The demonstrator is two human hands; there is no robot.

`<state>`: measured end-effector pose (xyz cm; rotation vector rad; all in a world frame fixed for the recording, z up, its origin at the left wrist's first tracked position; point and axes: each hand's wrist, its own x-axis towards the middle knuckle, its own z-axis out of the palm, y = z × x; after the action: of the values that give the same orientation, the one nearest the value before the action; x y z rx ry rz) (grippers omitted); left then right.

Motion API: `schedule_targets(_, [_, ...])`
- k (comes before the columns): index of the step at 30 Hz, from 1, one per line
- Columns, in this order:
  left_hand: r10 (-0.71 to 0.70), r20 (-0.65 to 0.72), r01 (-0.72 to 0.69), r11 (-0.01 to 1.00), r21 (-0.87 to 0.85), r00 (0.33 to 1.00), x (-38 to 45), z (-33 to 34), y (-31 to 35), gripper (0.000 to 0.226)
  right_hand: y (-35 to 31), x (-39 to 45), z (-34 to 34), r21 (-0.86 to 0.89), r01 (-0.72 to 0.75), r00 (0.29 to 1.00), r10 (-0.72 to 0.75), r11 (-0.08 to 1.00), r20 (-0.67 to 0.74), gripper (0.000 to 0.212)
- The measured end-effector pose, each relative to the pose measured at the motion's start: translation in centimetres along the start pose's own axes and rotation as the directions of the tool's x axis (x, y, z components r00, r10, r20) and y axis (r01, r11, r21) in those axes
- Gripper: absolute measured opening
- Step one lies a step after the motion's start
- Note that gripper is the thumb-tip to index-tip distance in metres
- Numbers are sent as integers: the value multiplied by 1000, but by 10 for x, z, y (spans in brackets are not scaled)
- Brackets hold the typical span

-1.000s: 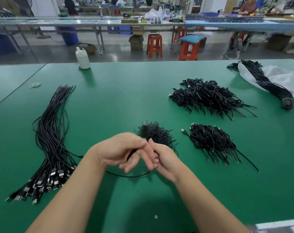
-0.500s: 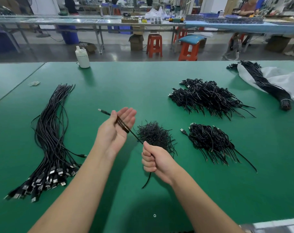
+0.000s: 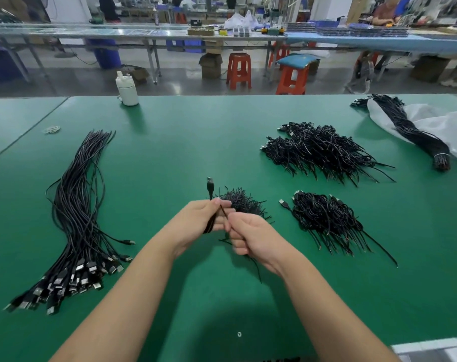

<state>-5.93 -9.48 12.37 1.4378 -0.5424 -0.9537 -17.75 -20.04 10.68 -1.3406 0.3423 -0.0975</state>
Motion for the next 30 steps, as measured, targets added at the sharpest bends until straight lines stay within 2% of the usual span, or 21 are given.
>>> schedule_targets(2, [62, -86, -68, 995, -69, 994, 3, 12, 1, 35, 1, -4, 8, -186, 15, 1000, -15, 982, 1, 36])
schedule_targets(5, [115, -205, -156, 968, -195, 972, 4, 24, 5, 38, 4, -4, 13, -555, -7, 998, -26, 832, -50, 34])
schedule_targets(9, [118, -116, -151, 928, -339, 986, 1, 29, 8, 38, 7, -3, 8, -689, -88, 984, -43, 719, -171, 34])
schedule_targets(11, [107, -72, -126, 923, -363, 992, -1, 29, 11, 38, 7, -3, 3, -746, -65, 983, -85, 663, -161, 28])
schedule_targets(12, [98, -61, -114, 919, -378, 993, -2, 29, 11, 38, 8, -3, 0, -727, -43, 984, -97, 686, -150, 22])
schedule_targets(13, [90, -50, -103, 912, -396, 995, -2, 28, 11, 38, 8, -3, -2, -633, -12, 987, -93, 774, -132, 15])
schedule_targets(14, [84, -36, -92, 907, -411, 996, -2, 27, 11, 37, 9, -3, -4, -467, 29, 992, -84, 884, -98, 17])
schedule_targets(15, [79, -18, -79, 905, -417, 997, -3, 27, 11, 37, 9, -3, -5, -264, 65, 995, -83, 962, -57, 28])
schedule_targets(16, [72, 1, -65, 911, -408, 997, -3, 27, 10, 37, 10, -2, -5, -87, 89, 996, -91, 992, -21, 39])
schedule_targets(18, [55, 22, -44, 938, -345, 998, -3, 28, 8, 37, 11, -1, -3, 79, 115, 993, -115, 990, -9, 49])
schedule_targets(23, [33, 97, -11, 976, -217, 995, -4, 33, 9, 38, 16, 3, -1, 158, 115, 980, -87, 981, -177, 51])
schedule_targets(25, [5, 137, 20, 983, -185, 991, -5, 33, 12, 40, 17, 1, -1, 165, 119, 978, -87, 979, -189, 53])
schedule_targets(30, [-35, 178, 62, 987, -147, 983, -8, 35, 13, 39, 26, -3, -1, 213, 125, 977, -84, 969, -195, 44])
